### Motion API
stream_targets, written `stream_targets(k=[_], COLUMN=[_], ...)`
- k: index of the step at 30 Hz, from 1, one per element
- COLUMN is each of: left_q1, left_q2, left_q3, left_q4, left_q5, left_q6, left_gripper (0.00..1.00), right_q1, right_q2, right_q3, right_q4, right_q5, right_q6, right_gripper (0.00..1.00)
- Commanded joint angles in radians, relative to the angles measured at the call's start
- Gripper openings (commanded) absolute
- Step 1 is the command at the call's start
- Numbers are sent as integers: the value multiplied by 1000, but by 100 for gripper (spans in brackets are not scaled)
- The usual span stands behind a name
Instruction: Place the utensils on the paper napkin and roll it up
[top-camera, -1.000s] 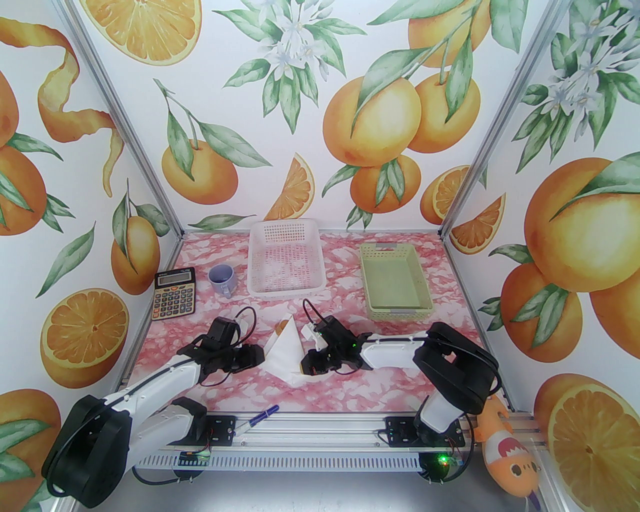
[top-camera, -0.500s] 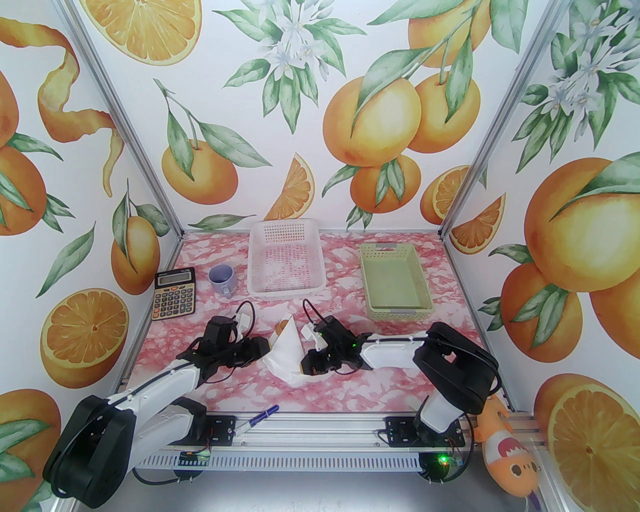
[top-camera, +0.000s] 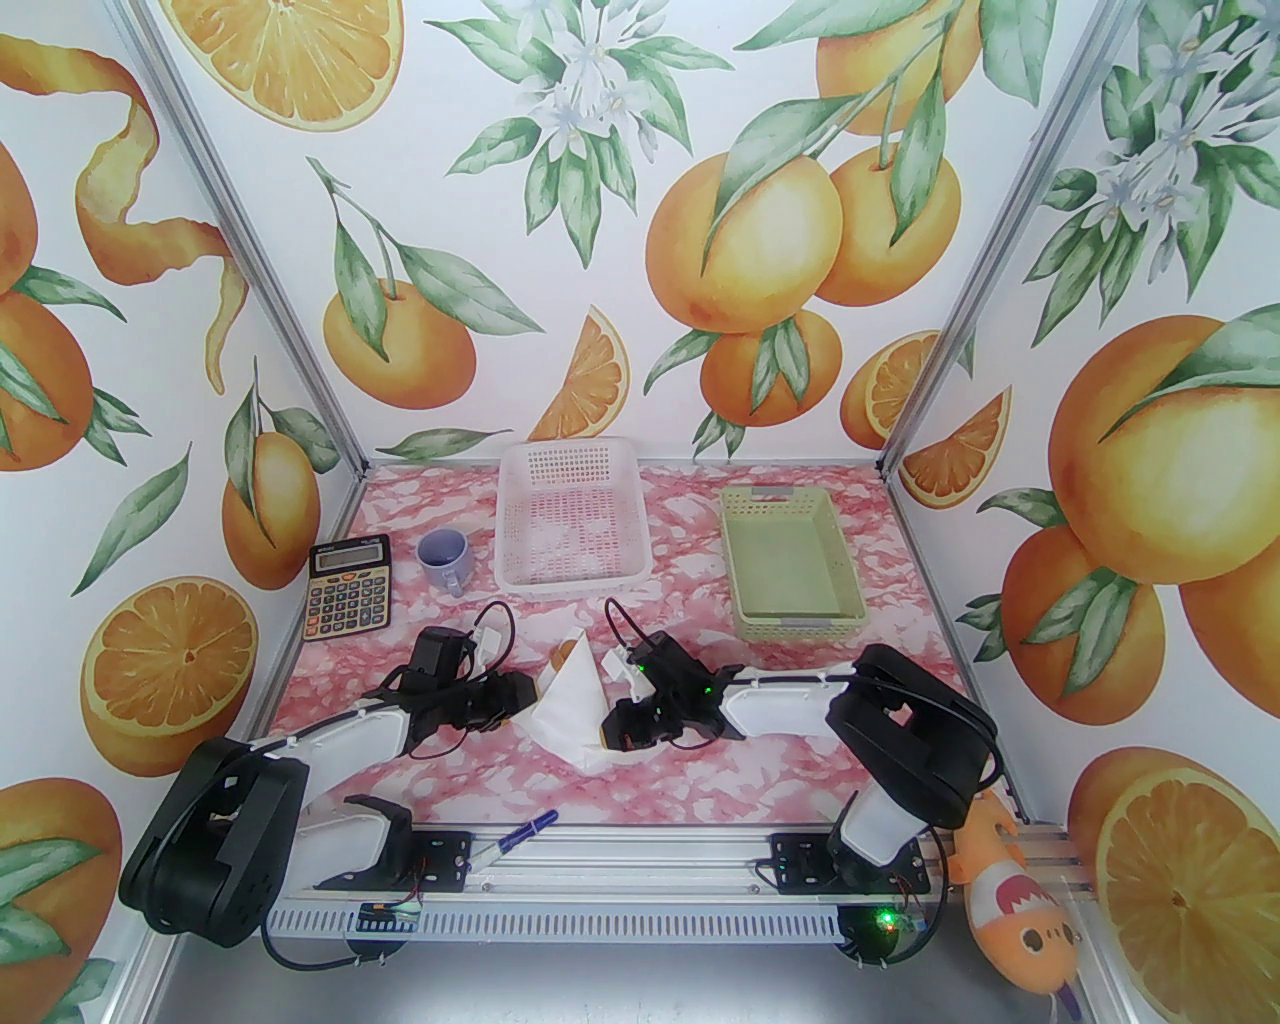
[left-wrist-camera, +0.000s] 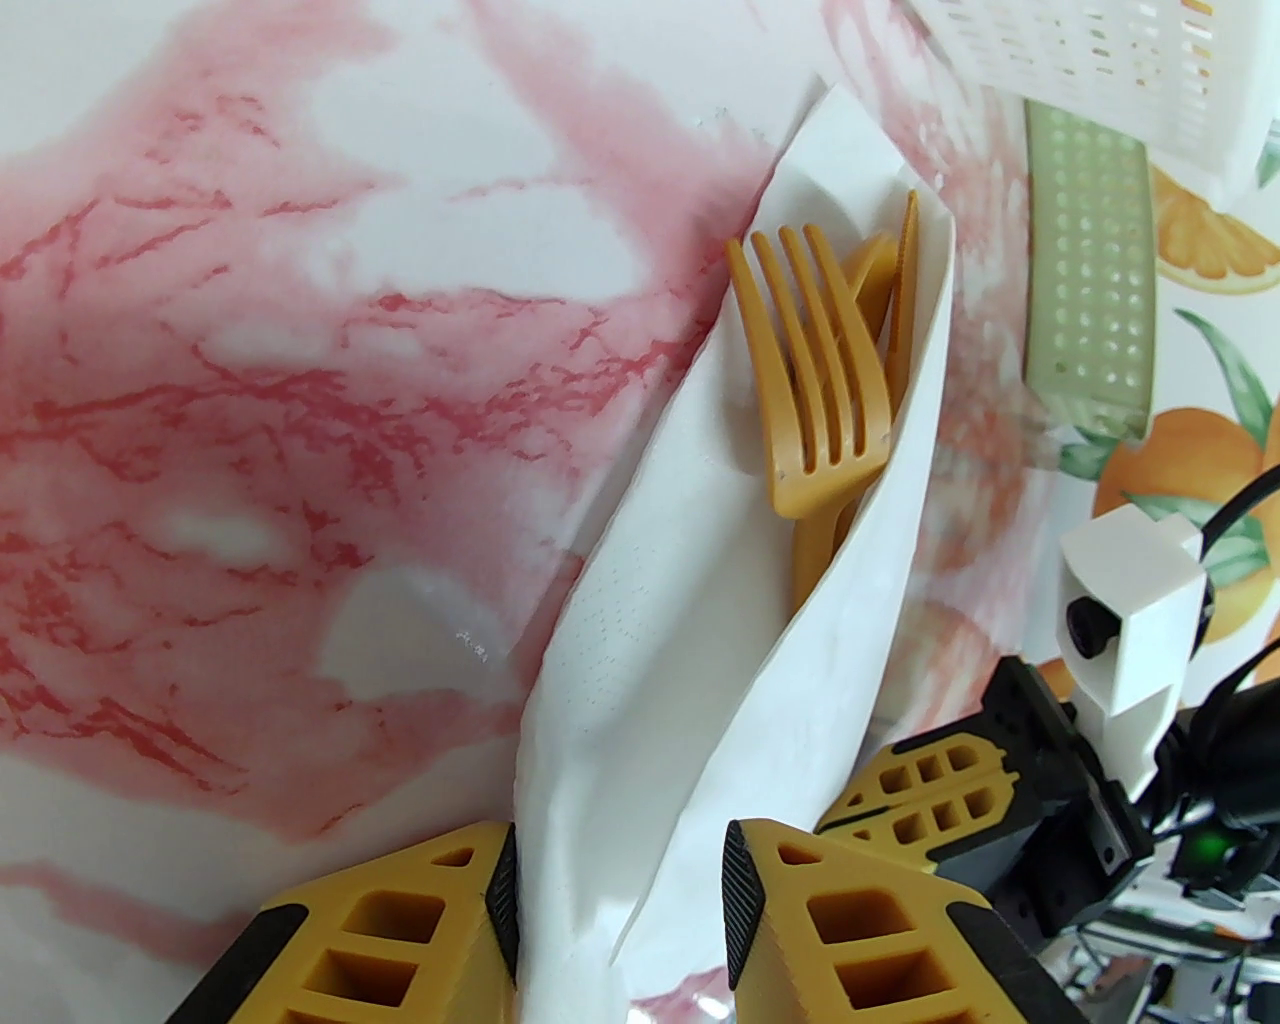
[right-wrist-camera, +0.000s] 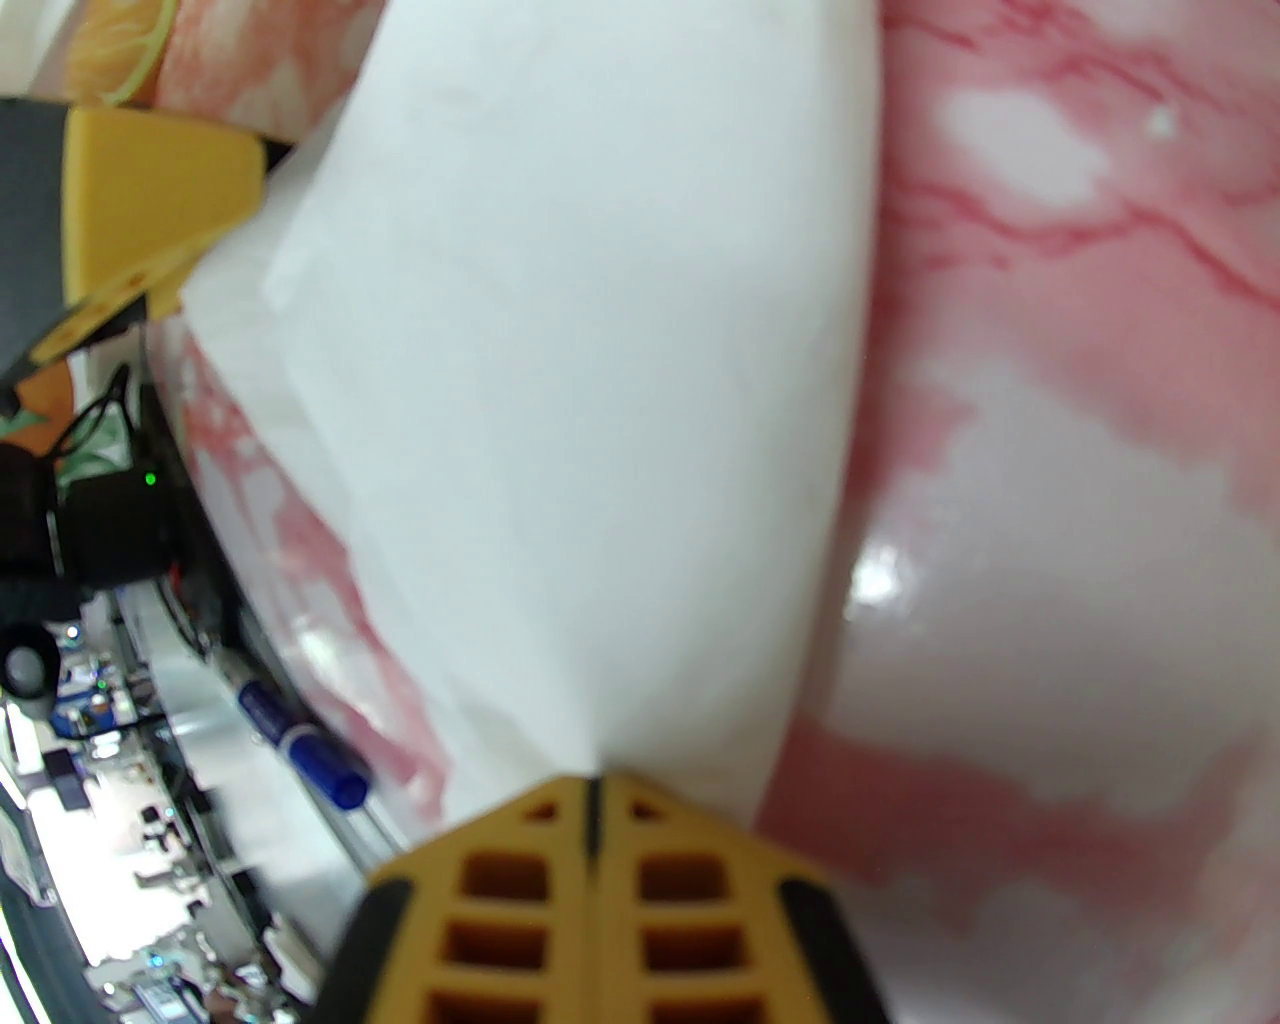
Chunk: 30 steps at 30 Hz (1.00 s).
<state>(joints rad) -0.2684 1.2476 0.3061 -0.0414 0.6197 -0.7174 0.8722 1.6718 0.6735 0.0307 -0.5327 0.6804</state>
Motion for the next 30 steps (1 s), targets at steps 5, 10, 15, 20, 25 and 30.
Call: stream_targets(k=[5, 10, 15, 20, 25, 30], left_q1=[5, 5, 6, 7, 6, 2], left_q2=[-82, -129, -140, -144, -113, -59], left_q3=[21, 26, 52, 70, 89, 123], left_q4=[-118, -130, -122, -85, -30, 11], left_q5=[27, 58, 122, 162, 189, 212], left_q6=[55, 42, 32, 6, -17, -25], left_gripper=[24, 17, 17, 17, 17, 16], right_q1=[17, 20, 21, 21, 24, 26], right_q2=[48, 55, 58, 66, 70, 72], right_q3=[1, 8, 9, 15, 21, 29], right_q4=[-92, -98, -105, -118, -134, -146], right_q5=[37, 37, 42, 43, 45, 50], right_q6=[-19, -22, -24, -30, -38, -44], right_gripper=[0, 0, 0, 0, 0, 0])
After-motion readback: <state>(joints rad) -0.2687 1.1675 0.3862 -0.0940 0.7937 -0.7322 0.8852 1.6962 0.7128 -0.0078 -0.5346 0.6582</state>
